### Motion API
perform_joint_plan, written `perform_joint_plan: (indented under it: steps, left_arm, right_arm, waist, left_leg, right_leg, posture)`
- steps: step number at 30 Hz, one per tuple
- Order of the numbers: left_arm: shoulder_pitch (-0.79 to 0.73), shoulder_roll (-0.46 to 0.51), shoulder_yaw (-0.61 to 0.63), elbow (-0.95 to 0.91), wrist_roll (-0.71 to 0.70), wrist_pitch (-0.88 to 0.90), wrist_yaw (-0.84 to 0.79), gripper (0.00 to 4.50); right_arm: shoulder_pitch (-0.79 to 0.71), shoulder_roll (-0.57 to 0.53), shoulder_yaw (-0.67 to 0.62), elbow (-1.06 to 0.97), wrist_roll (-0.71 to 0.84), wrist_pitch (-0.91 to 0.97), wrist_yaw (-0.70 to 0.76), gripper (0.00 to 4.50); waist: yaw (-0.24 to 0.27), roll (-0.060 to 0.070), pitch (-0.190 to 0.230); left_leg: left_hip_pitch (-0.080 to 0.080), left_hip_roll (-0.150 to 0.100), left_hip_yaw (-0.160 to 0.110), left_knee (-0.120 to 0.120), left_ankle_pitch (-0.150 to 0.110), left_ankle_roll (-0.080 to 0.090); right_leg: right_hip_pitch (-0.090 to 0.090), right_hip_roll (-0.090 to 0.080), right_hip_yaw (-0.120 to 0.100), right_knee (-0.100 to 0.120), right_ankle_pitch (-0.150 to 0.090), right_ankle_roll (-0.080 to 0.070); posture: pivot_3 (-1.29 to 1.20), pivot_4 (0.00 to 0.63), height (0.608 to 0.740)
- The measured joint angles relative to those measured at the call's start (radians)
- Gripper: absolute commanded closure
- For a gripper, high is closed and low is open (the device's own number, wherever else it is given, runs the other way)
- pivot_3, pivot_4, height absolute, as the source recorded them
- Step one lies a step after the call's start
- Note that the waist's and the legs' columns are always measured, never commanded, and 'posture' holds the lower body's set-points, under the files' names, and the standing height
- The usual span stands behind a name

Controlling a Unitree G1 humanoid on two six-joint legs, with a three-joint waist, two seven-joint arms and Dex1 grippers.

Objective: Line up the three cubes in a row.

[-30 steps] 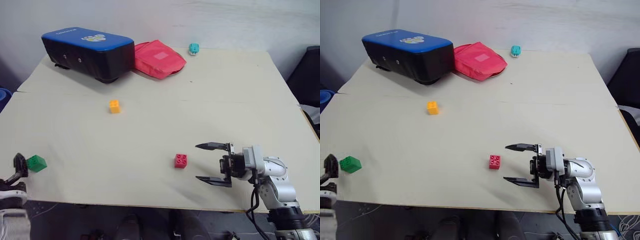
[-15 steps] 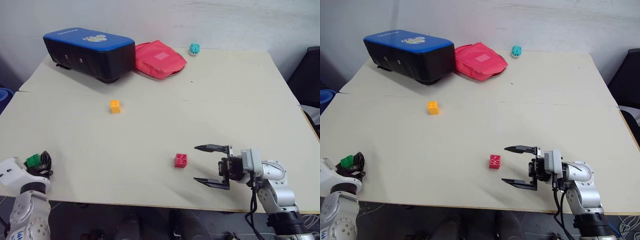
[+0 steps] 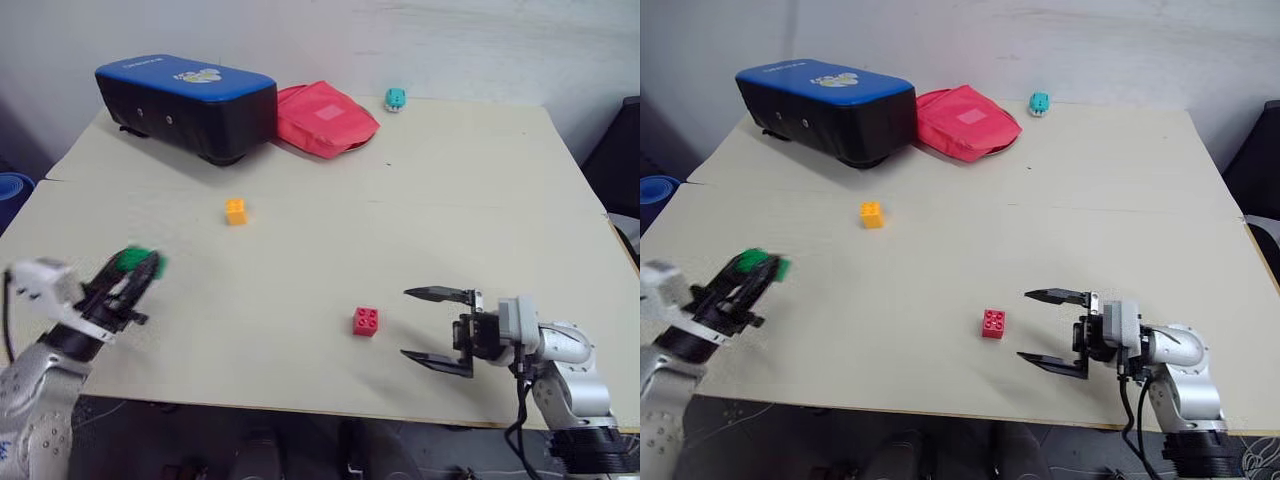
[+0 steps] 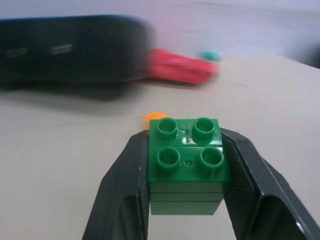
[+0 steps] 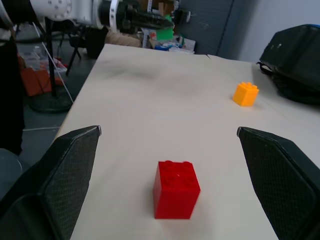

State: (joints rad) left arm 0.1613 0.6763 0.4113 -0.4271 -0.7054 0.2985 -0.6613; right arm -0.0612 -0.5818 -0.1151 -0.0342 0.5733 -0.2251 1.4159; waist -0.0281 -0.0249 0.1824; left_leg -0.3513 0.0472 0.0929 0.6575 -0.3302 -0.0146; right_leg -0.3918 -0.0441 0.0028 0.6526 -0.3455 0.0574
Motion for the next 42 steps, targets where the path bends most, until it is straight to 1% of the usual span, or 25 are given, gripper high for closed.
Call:
perform_joint_plan:
  steps: [2, 3, 5, 7, 9, 11, 14, 17, 23, 26, 30, 32, 33, 37, 39, 42]
  left_arm:
    - [-0.038, 0.078, -0.147, 0.037, 0.060, -0.019, -0.178, 2.99]
    - [-0.070, 0.088, -0.207, 0.061, 0.083, -0.032, -0.240, 2.99]
    - [-0.192, 0.090, -0.349, 0.150, 0.159, -0.090, -0.380, 2.99]
    - [-0.308, 0.071, -0.453, 0.254, 0.236, -0.155, -0.473, 2.99]
    - [-0.429, 0.020, -0.529, 0.384, 0.306, -0.222, -0.533, 2.99]
    - [-0.510, -0.020, -0.577, 0.497, 0.355, -0.275, -0.575, 2.99]
    - [-0.577, -0.048, -0.600, 0.608, 0.387, -0.331, -0.626, 2.99]
    - [-0.630, -0.082, -0.614, 0.699, 0.403, -0.368, -0.678, 2.99]
    - [-0.704, -0.159, -0.633, 0.836, 0.443, -0.457, -0.729, 2.99]
    - [-0.720, -0.187, -0.633, 0.869, 0.459, -0.489, -0.730, 2.99]
    - [-0.723, -0.198, -0.629, 0.875, 0.466, -0.500, -0.730, 2.99]
    - [-0.721, -0.198, -0.628, 0.872, 0.464, -0.487, -0.736, 2.23]
    - [-0.717, -0.197, -0.628, 0.871, 0.465, -0.479, -0.740, 2.01]
    - [-0.693, -0.195, -0.617, 0.867, 0.467, -0.473, -0.728, 0.80]
    - [-0.682, -0.182, -0.596, 0.838, 0.457, -0.467, -0.724, 0.80]
    - [-0.623, -0.122, -0.545, 0.745, 0.421, -0.443, -0.726, 0.80]
  right_arm:
    - [0.047, -0.023, -0.034, 0.014, -0.004, -0.023, 0.005, 0.00]
    - [0.060, -0.031, -0.045, 0.026, -0.007, -0.031, 0.006, 0.00]
    - [0.097, -0.042, -0.069, 0.031, -0.013, -0.049, 0.004, 0.00]
    - [0.130, -0.043, -0.083, 0.017, -0.015, -0.061, -0.005, 0.00]
    - [0.173, -0.043, -0.092, -0.012, -0.016, -0.061, -0.025, 0.00]
    - [0.207, -0.043, -0.102, -0.058, -0.015, -0.059, -0.054, 0.00]
    - [0.250, -0.044, -0.133, -0.100, -0.014, -0.058, -0.085, 0.00]
    - [0.284, -0.044, -0.136, -0.133, -0.014, -0.058, -0.106, 0.00]
    - [0.294, -0.044, -0.136, -0.156, -0.016, -0.059, -0.144, 0.00]
    - [0.300, -0.044, -0.134, -0.161, -0.018, -0.059, -0.158, 0.00]
    - [0.304, -0.044, -0.131, -0.162, -0.020, -0.059, -0.165, 0.00]
    - [0.299, -0.044, -0.130, -0.162, -0.022, -0.059, -0.166, 0.00]
    - [0.295, -0.044, -0.129, -0.162, -0.023, -0.059, -0.166, 0.00]
    - [0.280, -0.044, -0.127, -0.162, -0.023, -0.056, -0.166, 0.00]
    - [0.275, -0.044, -0.125, -0.162, -0.023, -0.051, -0.166, 0.00]
    - [0.266, -0.044, -0.121, -0.160, -0.022, -0.046, -0.164, 0.00]
  waist:
    - [-0.001, 0.002, 0.001]
    - [0.000, 0.002, 0.001]
    - [0.001, 0.002, 0.001]
    - [0.001, 0.002, 0.001]
    - [0.003, 0.003, 0.001]
    - [-0.002, 0.003, 0.001]
    - [-0.003, 0.002, 0.001]
    - [0.002, 0.002, 0.001]
    - [0.003, 0.002, 0.001]
    - [0.003, 0.002, 0.001]
    - [0.003, 0.002, 0.001]
    - [0.003, 0.002, 0.001]
    - [0.003, 0.002, 0.001]
    - [0.002, 0.002, 0.001]
    - [0.001, 0.002, 0.001]
    - [-0.003, 0.002, 0.001]
  left_leg:
    - [0.000, 0.000, 0.001, -0.001, 0.000, 0.000]
    - [0.000, 0.000, 0.001, -0.001, 0.001, -0.001]
    - [0.000, 0.001, 0.001, -0.001, 0.001, -0.001]
    - [0.000, 0.000, 0.001, 0.000, 0.002, -0.001]
    - [0.000, 0.000, 0.001, 0.001, 0.002, -0.001]
    - [-0.001, 0.001, 0.002, 0.002, 0.001, -0.001]
    - [-0.001, 0.002, 0.002, 0.002, 0.001, -0.001]
    - [-0.002, 0.001, 0.002, 0.005, 0.001, 0.000]
    - [-0.002, 0.001, 0.002, 0.006, 0.000, 0.002]
    - [-0.002, 0.001, 0.002, 0.006, 0.000, 0.001]
    - [-0.002, 0.001, 0.002, 0.006, 0.000, 0.001]
    - [-0.001, 0.001, 0.001, 0.006, 0.000, 0.001]
    - [-0.002, 0.001, 0.001, 0.006, 0.000, 0.001]
    - [-0.002, 0.001, 0.001, 0.006, 0.000, 0.001]
    - [-0.002, 0.002, 0.001, 0.006, 0.000, 0.001]
    - [-0.001, 0.002, 0.001, 0.006, 0.000, 0.001]
  right_leg:
    - [-0.001, 0.001, 0.000, 0.000, 0.000, 0.000]
    - [-0.001, 0.001, 0.000, 0.000, 0.000, 0.000]
    - [-0.001, 0.002, 0.000, 0.001, 0.000, 0.000]
    - [-0.001, 0.003, 0.000, 0.002, 0.000, 0.000]
    - [-0.001, 0.003, 0.000, 0.003, 0.000, 0.000]
    - [-0.003, 0.004, 0.002, 0.004, 0.000, 0.000]
    - [-0.003, 0.005, 0.003, 0.004, 0.000, 0.001]
    - [-0.003, 0.004, 0.002, 0.005, 0.000, 0.001]
    - [-0.002, 0.004, 0.003, 0.005, 0.001, 0.002]
    - [-0.002, 0.004, 0.002, 0.005, 0.001, 0.002]
    - [-0.002, 0.004, 0.003, 0.005, 0.001, 0.002]
    - [-0.002, 0.004, 0.003, 0.005, 0.001, 0.002]
    - [-0.002, 0.004, 0.003, 0.005, 0.001, 0.002]
    - [-0.003, 0.004, 0.002, 0.006, 0.001, 0.002]
    - [-0.002, 0.004, 0.003, 0.006, 0.001, 0.002]
    - [-0.003, 0.004, 0.003, 0.006, 0.001, 0.002]
  posture:
    - [0.00, 0.150, 0.740]
    - [0.00, 0.150, 0.740]
    - [0.00, 0.150, 0.740]
    - [0.00, 0.150, 0.740]
    - [0.00, 0.150, 0.740]
    - [0.00, 0.150, 0.740]
    - [0.00, 0.150, 0.740]
    - [0.00, 0.150, 0.740]
    - [0.00, 0.150, 0.740]
    - [0.00, 0.150, 0.740]
    - [0.00, 0.150, 0.740]
    - [0.00, 0.150, 0.740]
    - [0.00, 0.150, 0.740]
    - [0.00, 0.150, 0.740]
    - [0.00, 0.150, 0.740]
    - [0.00, 0.150, 0.740]
